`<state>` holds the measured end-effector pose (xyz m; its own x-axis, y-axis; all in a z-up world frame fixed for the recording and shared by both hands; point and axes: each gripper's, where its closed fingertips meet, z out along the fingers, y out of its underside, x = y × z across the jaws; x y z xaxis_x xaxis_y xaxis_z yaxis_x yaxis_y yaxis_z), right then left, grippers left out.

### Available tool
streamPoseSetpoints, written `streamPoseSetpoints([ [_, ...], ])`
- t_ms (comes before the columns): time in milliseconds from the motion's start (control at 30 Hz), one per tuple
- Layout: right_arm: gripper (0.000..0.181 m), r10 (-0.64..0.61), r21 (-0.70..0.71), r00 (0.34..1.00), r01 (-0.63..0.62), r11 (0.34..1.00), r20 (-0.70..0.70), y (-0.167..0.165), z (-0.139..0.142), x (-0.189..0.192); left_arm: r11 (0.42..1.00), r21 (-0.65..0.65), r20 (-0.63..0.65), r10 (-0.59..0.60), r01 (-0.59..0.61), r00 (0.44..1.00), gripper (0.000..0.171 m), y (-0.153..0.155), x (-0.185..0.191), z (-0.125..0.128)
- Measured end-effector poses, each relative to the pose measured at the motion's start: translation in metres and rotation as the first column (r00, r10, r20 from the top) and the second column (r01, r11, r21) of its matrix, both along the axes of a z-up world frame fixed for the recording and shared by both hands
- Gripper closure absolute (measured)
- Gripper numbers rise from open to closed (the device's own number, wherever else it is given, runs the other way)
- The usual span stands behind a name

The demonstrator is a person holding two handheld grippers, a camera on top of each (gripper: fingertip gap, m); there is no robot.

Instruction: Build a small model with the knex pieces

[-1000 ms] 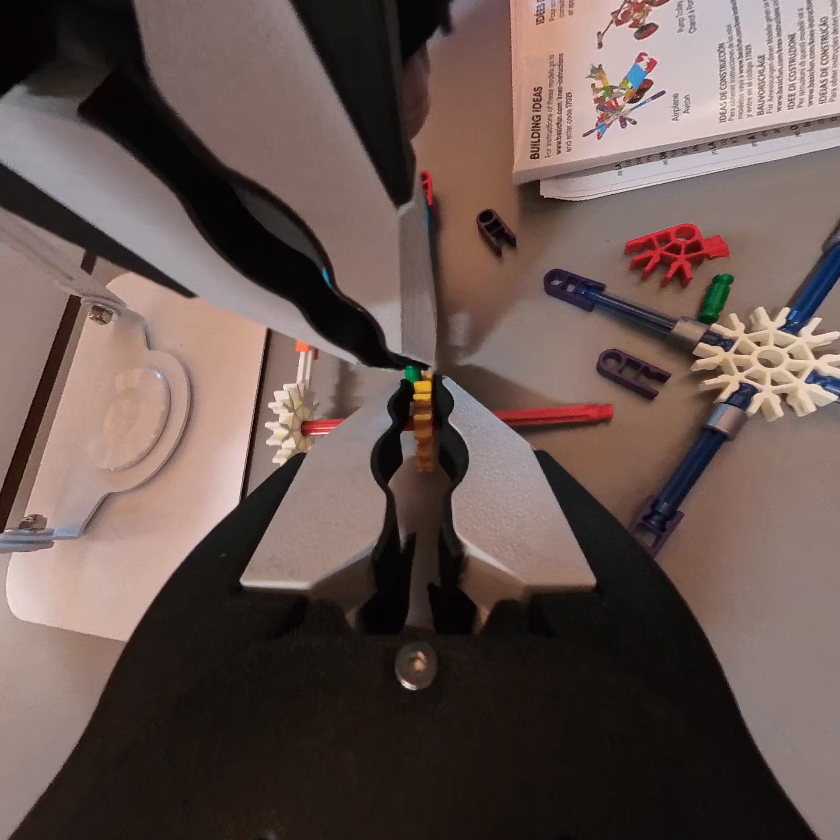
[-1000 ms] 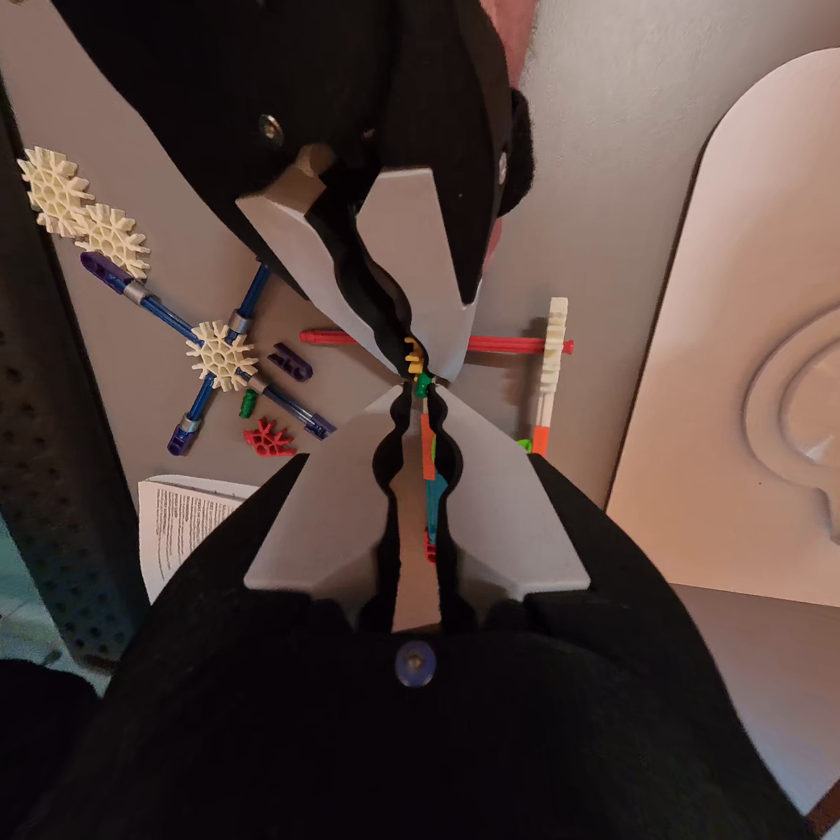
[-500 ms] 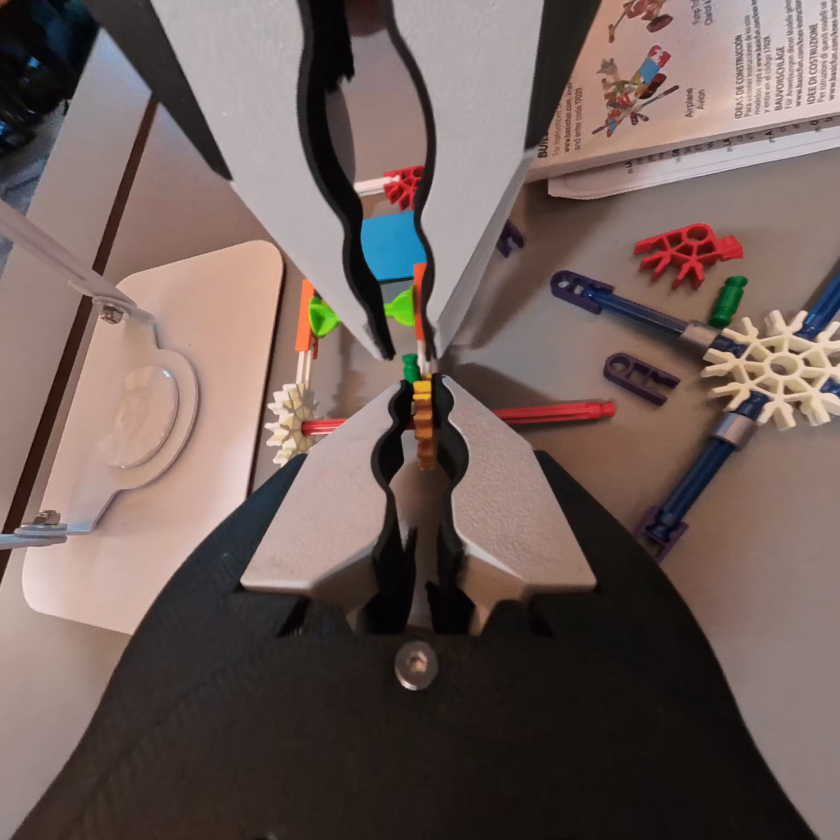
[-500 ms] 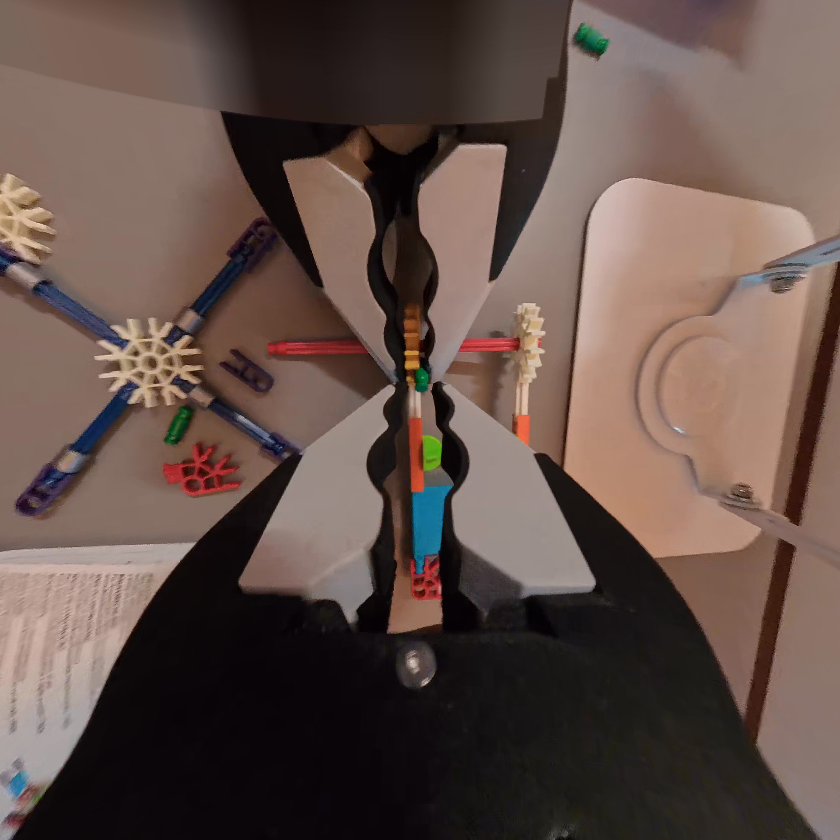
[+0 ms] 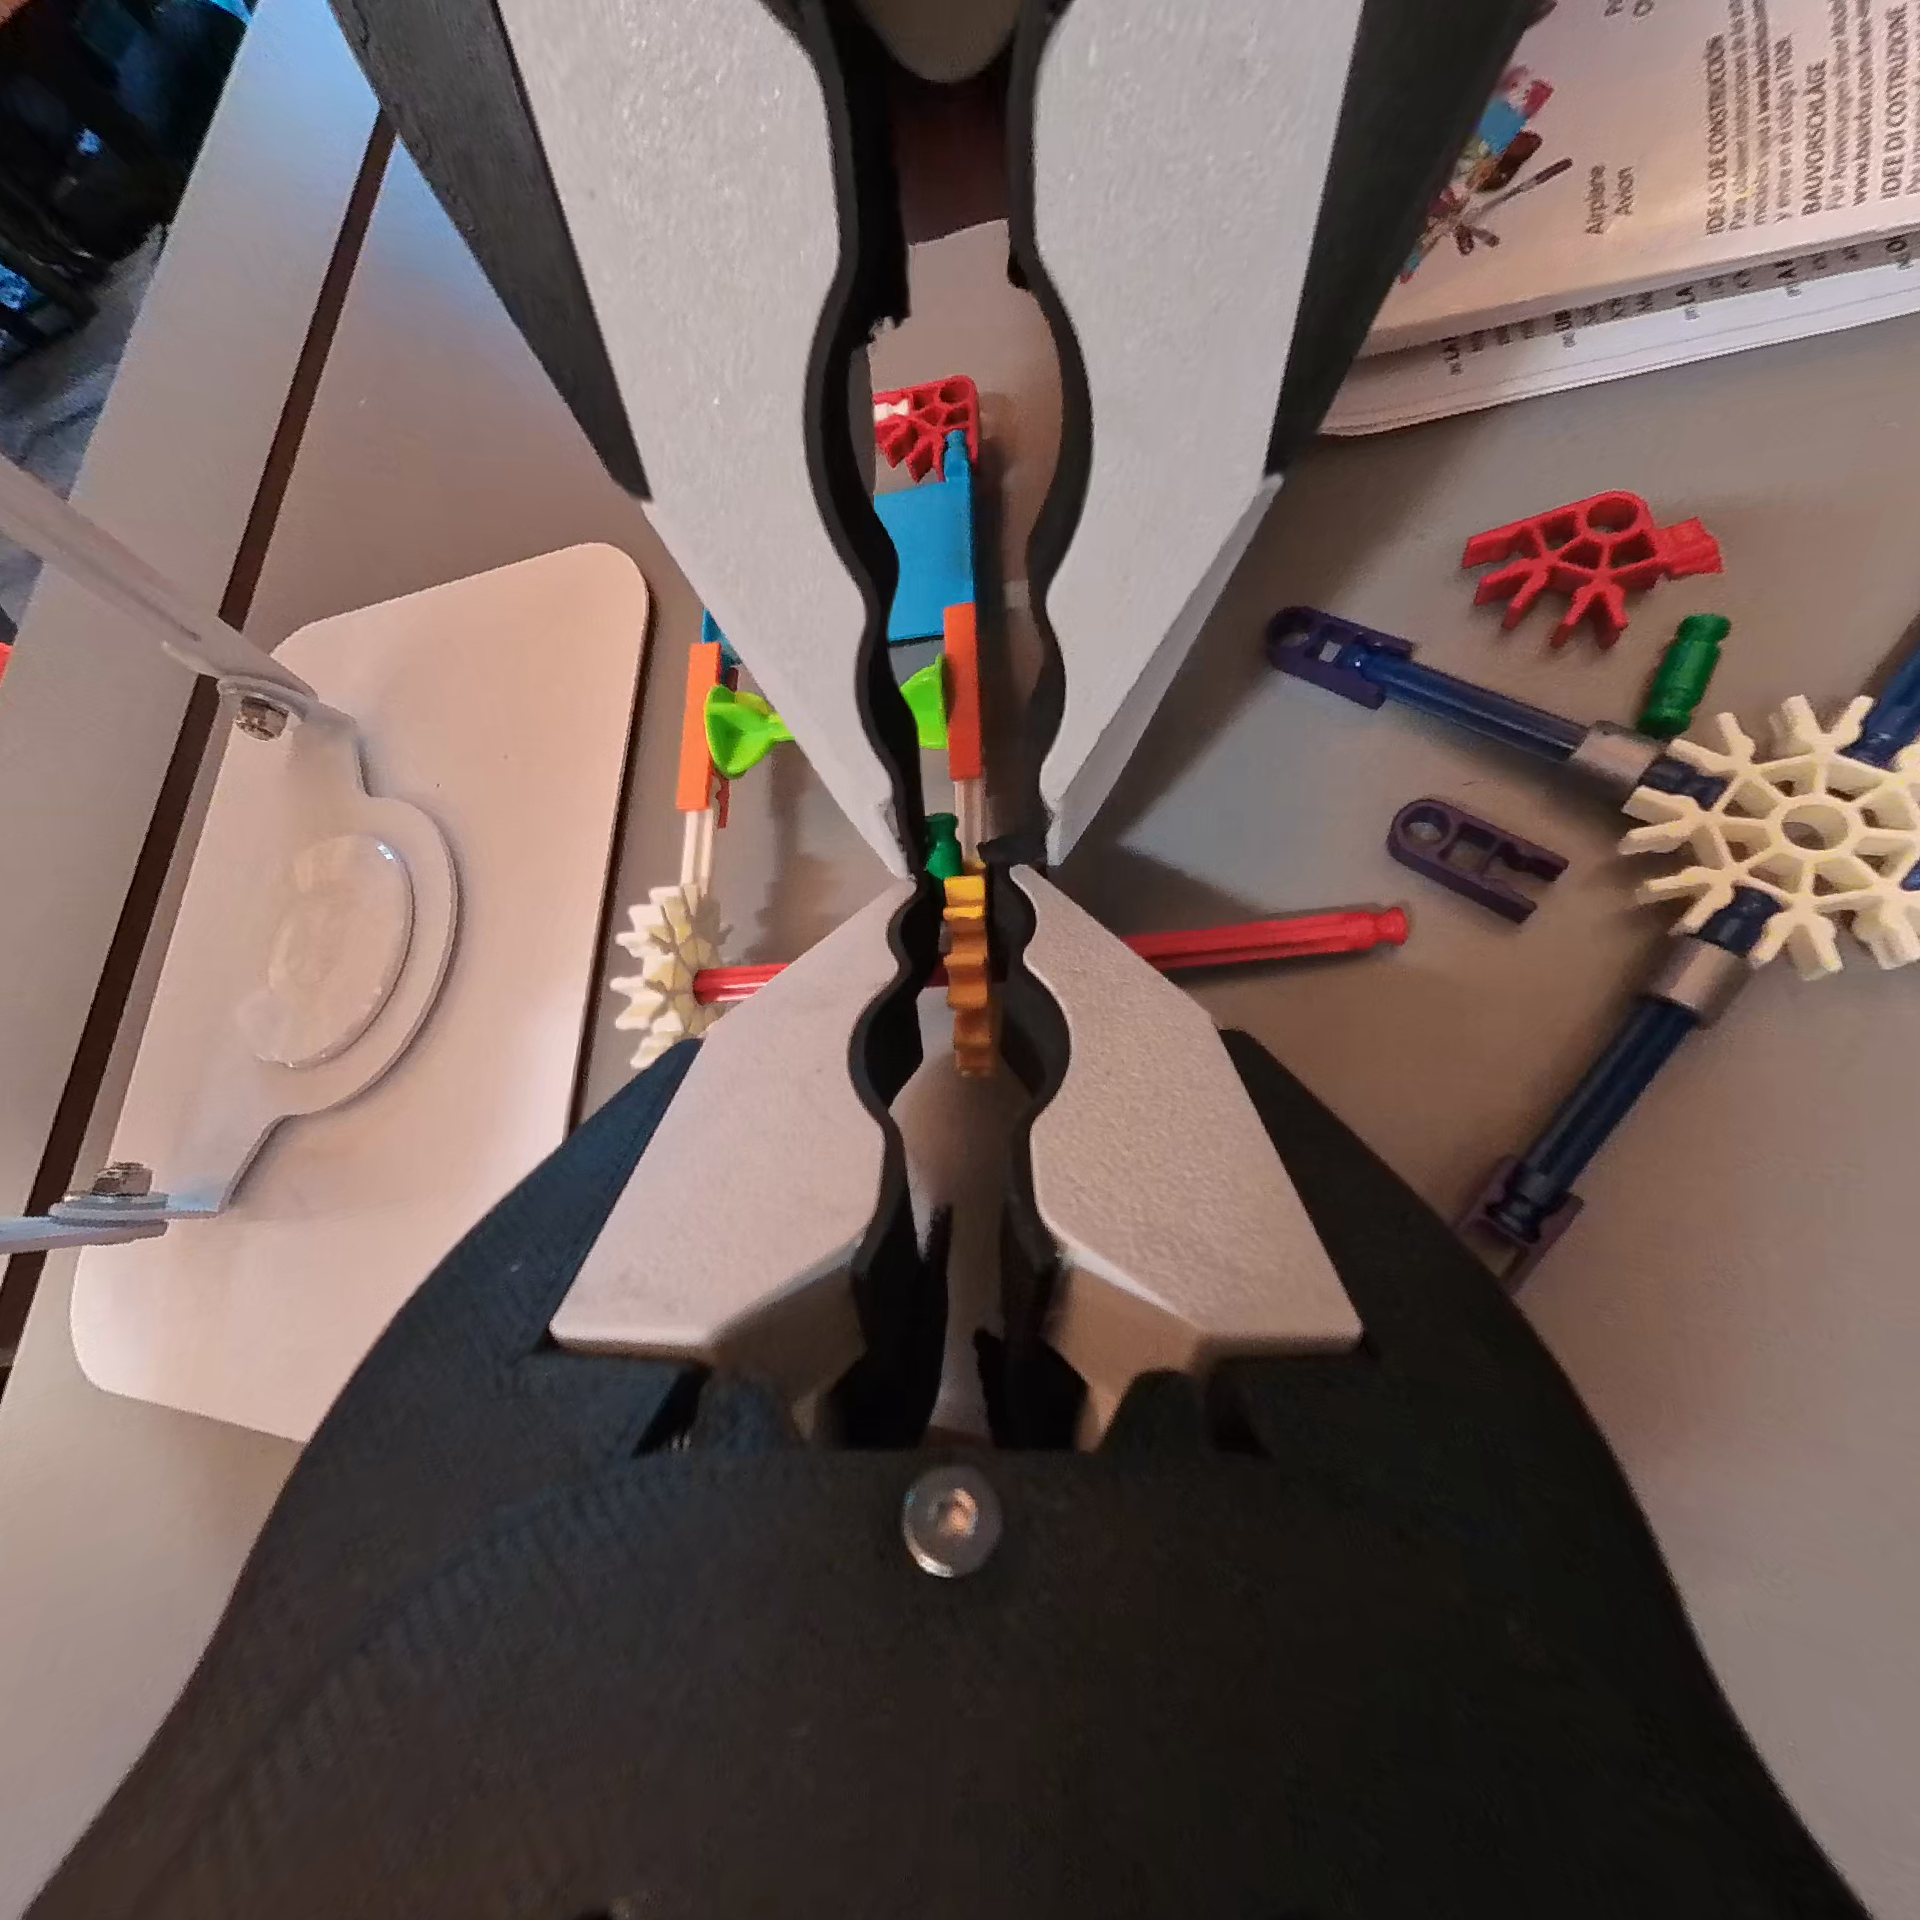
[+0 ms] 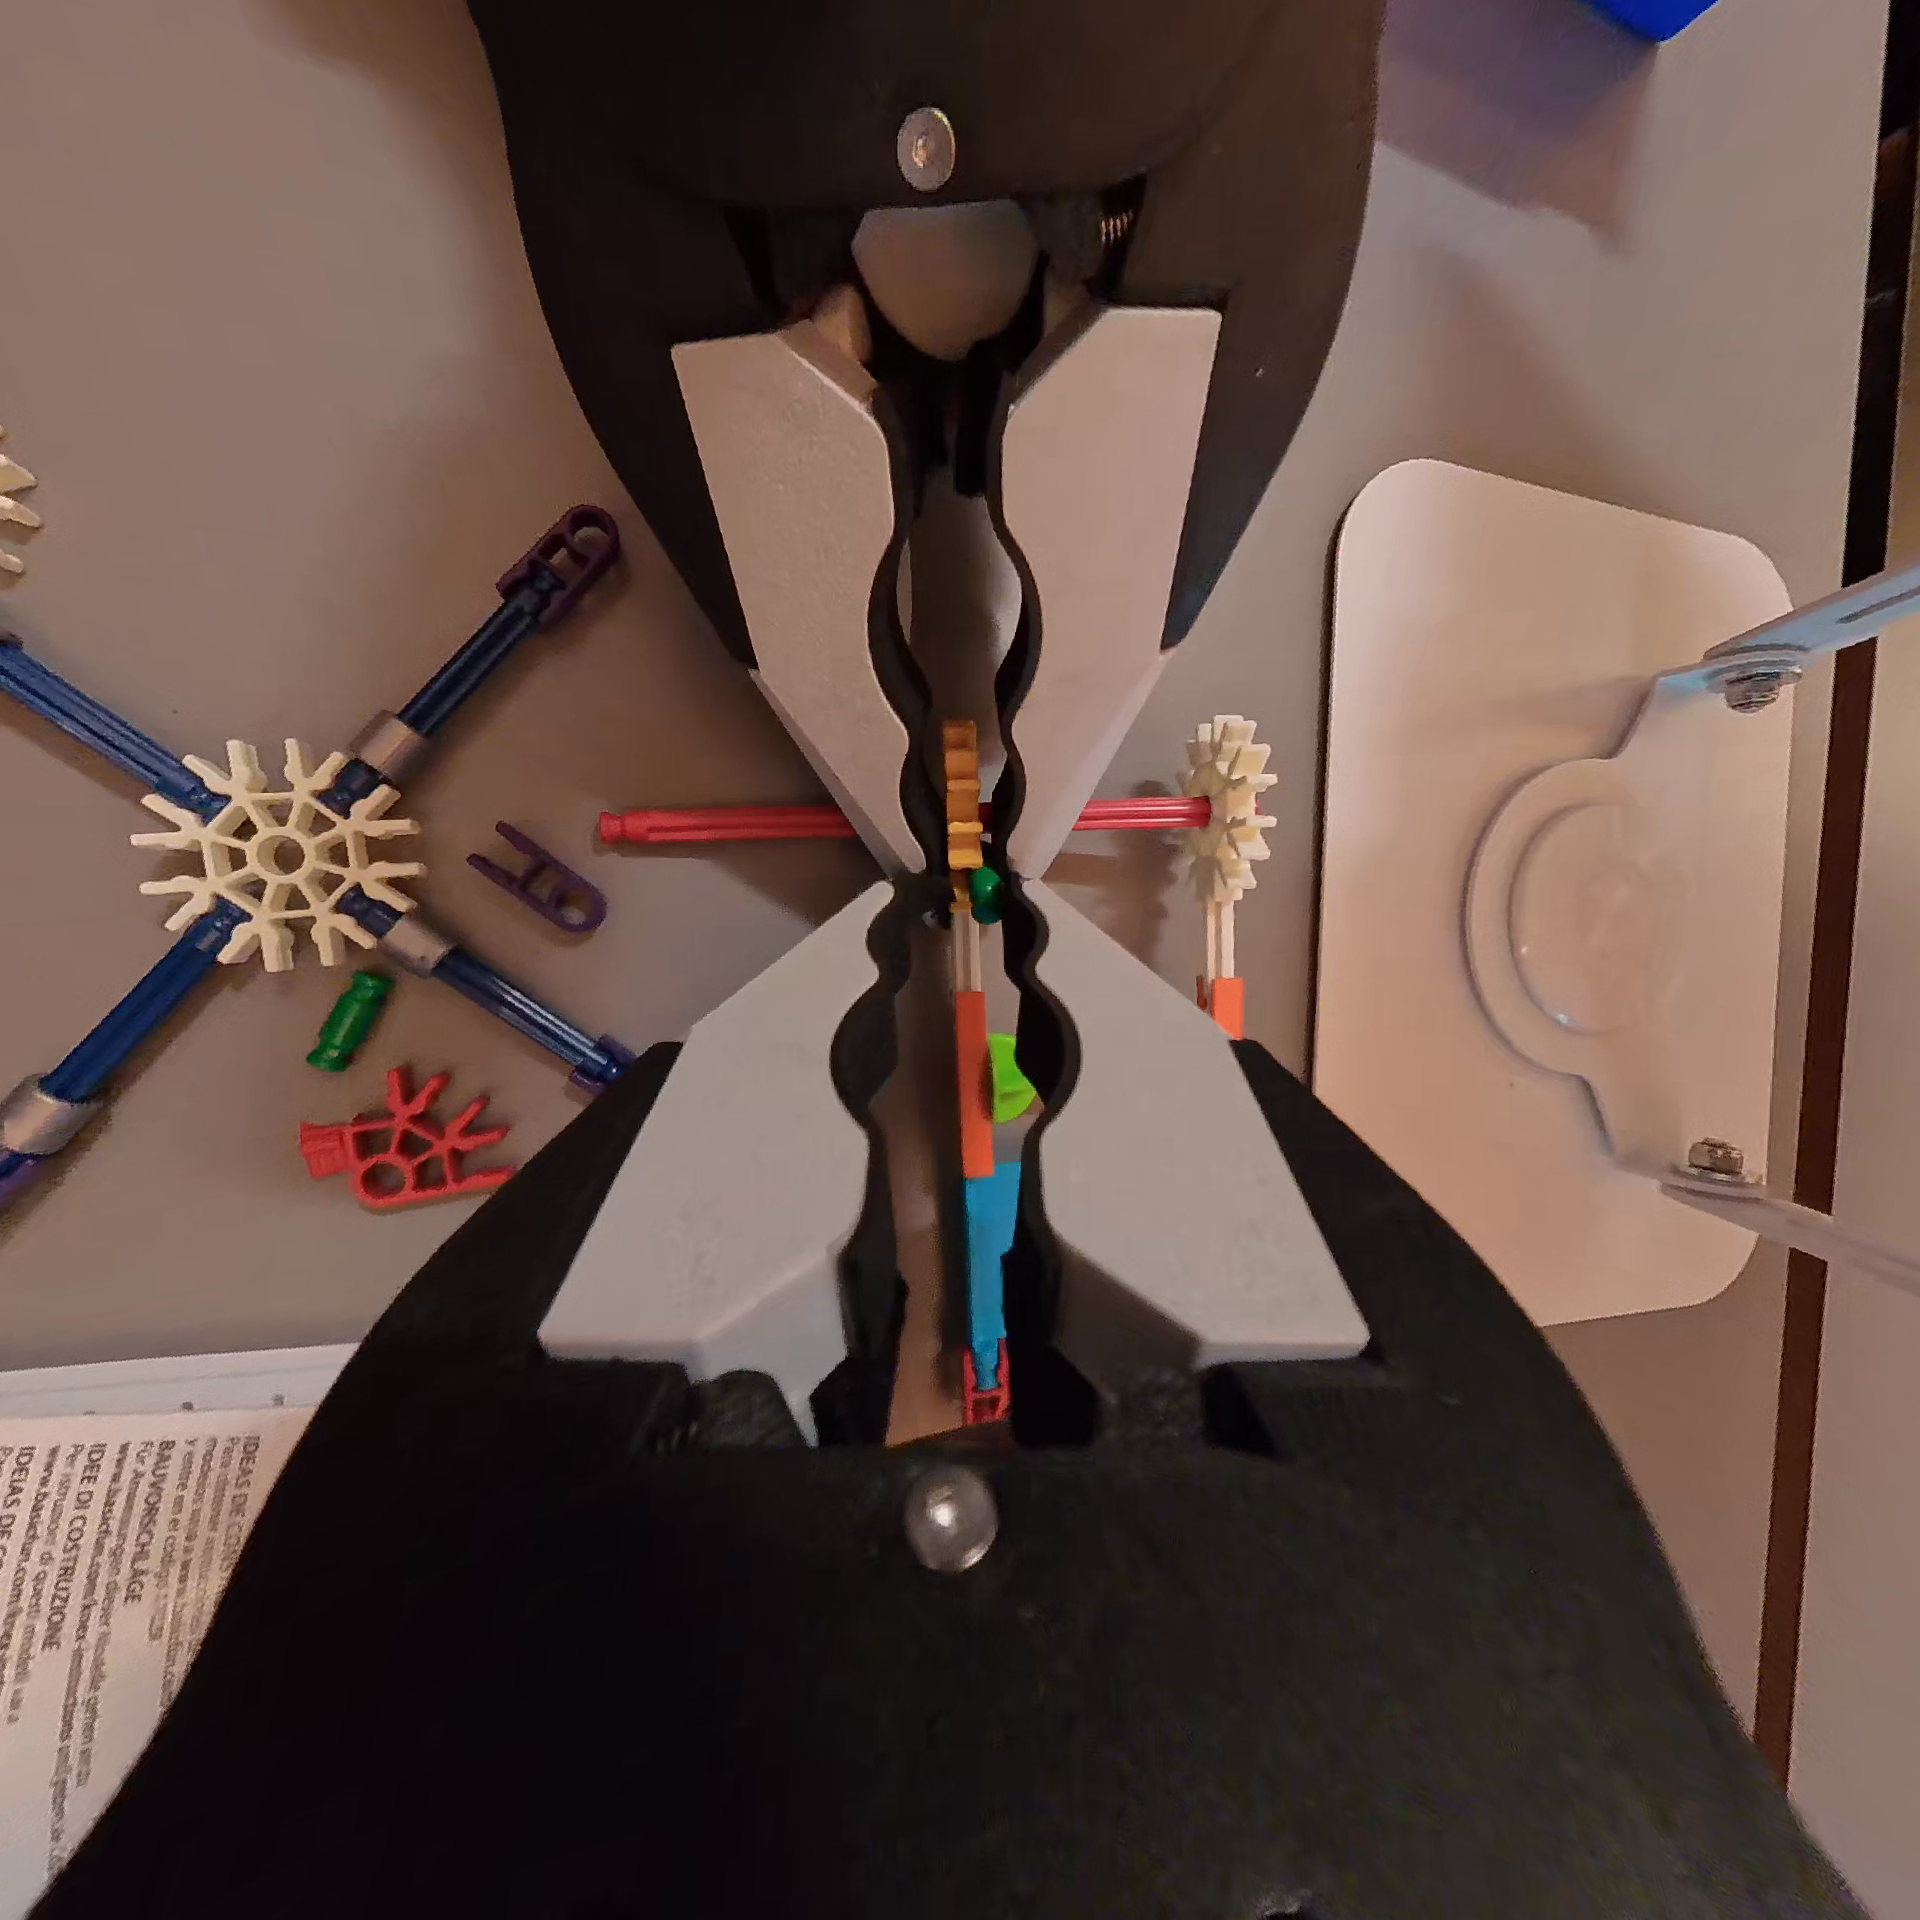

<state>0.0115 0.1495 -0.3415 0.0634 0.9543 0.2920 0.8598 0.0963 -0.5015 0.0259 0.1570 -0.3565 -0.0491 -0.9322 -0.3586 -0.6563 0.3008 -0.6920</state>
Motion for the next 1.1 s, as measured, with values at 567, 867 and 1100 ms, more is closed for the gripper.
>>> streamPoseSetpoints([
  [567, 0.171, 0.073, -0.008, 0.997, -0.073, 0.997, 0.020, -0.0014, -0.0022, 0.0004, 0.999, 0.044, -0.016, 0.014, -0.013, 1.000, 0.167, -0.0005, 0.0005, -0.0010],
  [867, 0.172, 0.085, 0.065, 0.995, -0.088, 0.994, 0.057, -0.0021, -0.0027, 0.0011, 0.997, 0.071, -0.014, 0.017, -0.016, 1.000, 0.167, -0.0007, 0.0009, -0.0008],
  [1100, 0.167, 0.052, 0.030, 0.998, -0.051, 0.998, -0.037, 0.0028, 0.0005, 0.0027, 0.999, 0.027, -0.008, 0.018, -0.018, 1.000, 0.163, 0.0020, 0.0011, 0.0013],
])
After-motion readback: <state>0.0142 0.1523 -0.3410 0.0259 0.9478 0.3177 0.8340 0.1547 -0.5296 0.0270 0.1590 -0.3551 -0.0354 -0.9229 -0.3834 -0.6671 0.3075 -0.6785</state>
